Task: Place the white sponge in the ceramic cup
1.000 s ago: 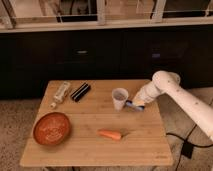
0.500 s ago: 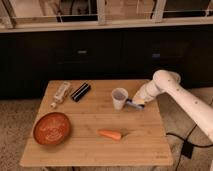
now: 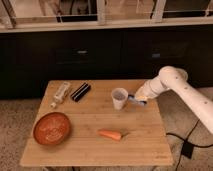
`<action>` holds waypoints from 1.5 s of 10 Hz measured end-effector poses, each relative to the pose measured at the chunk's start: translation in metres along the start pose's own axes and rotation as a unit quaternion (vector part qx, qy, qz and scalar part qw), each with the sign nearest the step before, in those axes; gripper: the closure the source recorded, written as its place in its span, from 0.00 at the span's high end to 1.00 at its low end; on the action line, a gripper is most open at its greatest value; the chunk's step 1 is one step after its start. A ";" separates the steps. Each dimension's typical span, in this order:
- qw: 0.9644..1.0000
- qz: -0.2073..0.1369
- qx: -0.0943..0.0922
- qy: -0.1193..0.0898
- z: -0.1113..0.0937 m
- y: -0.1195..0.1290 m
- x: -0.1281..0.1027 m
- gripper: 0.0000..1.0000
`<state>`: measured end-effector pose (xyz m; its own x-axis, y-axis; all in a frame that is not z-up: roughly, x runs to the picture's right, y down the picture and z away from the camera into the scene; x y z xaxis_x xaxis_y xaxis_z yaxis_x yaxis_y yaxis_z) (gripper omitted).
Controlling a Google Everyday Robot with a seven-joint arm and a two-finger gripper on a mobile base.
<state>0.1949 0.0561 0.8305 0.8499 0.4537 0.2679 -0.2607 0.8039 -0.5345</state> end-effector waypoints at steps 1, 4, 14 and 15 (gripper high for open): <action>1.000 0.001 0.006 -0.003 -0.005 -0.003 -0.002 0.00; 1.000 0.001 0.024 -0.008 -0.020 -0.011 -0.010 0.00; 0.997 -0.059 0.028 -0.045 -0.042 0.007 -0.065 0.00; 0.996 -0.071 0.027 -0.050 -0.044 0.010 -0.074 0.00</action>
<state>0.1495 0.0141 0.7704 0.8309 0.3677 0.4175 -0.1678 0.8811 -0.4421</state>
